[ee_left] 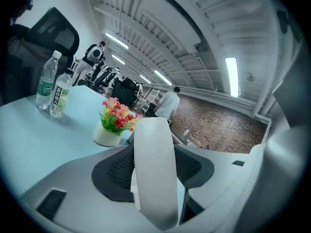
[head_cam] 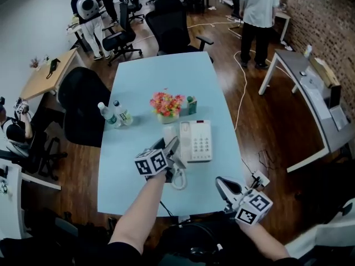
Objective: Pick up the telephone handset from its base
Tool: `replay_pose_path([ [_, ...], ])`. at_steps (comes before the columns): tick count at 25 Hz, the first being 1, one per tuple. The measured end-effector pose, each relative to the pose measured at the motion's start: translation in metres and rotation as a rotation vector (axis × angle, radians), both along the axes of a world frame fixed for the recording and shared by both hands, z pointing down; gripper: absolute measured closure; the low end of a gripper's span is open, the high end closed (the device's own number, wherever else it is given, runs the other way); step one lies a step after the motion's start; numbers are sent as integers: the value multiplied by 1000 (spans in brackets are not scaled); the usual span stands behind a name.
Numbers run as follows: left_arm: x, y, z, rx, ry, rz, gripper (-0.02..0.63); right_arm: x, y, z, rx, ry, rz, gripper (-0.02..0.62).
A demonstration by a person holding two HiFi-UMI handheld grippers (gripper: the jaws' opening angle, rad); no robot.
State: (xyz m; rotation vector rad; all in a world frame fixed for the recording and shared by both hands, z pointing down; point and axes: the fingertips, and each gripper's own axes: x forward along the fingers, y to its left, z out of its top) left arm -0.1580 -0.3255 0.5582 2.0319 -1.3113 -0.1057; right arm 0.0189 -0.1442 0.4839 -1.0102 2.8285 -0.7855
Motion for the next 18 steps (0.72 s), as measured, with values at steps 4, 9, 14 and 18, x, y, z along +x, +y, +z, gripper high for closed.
replay_pose_path([
  [4,-25,54,-59,125,168,47,365,-25,12,-1,-8,-42,-29,578],
  [9,-59,114,-111,211,284,54,365,-55,29,-1,-8,-25,-108,578],
  [14,-96,158,-134,236,290,22,365,-74,35,-7,13,-16,-149,578],
  [18,-109,182,-140,256,355,10,365,-84,39,-3,13,4,-166,579],
])
